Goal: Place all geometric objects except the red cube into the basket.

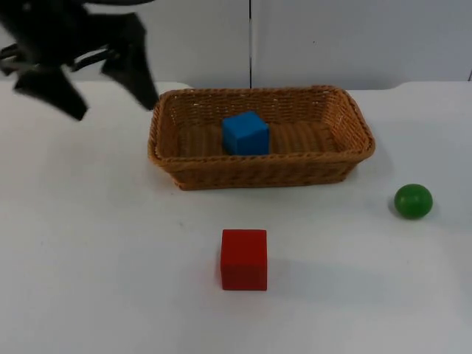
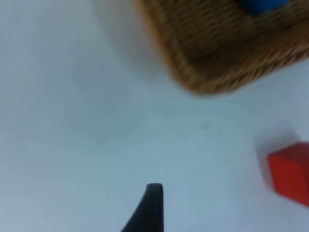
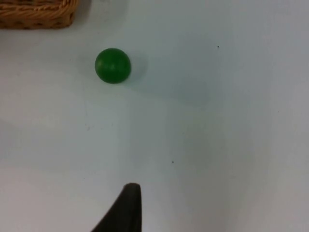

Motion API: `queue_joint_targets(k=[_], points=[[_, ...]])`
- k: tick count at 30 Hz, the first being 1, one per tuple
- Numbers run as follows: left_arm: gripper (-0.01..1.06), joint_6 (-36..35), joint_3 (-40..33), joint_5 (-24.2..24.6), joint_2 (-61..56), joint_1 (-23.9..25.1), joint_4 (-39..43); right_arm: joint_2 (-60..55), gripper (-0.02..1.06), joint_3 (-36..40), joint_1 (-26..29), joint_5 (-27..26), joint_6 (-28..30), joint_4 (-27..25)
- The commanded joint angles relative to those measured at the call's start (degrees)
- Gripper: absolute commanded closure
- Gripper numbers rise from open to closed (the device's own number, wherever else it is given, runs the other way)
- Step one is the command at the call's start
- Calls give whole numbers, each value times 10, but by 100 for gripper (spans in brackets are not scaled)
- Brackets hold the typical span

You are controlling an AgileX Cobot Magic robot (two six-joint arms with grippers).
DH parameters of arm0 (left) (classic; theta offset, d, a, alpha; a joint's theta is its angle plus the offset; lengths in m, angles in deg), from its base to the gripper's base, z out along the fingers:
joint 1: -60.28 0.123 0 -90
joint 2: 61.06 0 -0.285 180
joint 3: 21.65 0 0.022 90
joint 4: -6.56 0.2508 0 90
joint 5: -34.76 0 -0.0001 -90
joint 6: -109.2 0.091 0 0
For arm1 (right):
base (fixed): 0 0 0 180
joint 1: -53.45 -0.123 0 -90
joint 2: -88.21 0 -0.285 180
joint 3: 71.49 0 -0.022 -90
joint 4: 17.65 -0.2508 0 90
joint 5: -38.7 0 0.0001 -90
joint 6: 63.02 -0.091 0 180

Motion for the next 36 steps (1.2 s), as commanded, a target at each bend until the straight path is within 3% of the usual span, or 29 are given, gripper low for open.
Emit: queue_joint_targets(k=[1,5,8,12,13,19,29,36], points=[[18,-5,-50,-26,-37,10,1,2,-1,0,4,-6,3,4],[18,-17,-180,-73,-128,30,12,2,-1,0,4,-6,3,3],[18,-42,-234,-100,-173,30,40,2,-1,0,4,-6,3,2],[8,-67,-288,-112,-231,30,62,2,-1,0,4,-4,3,2],[0,-73,-304,-106,-257,30,72,2,-1,0,4,-5,3,0],[0,-73,-311,-72,-315,30,91,2,-1,0,4,-6,3,-2],[0,-103,-311,-71,-360,30,155,-12,-1,0,1,-4,28,-20],[0,-107,-311,-73,-360,30,159,-81,-1,-10,-45,-1,34,-23]])
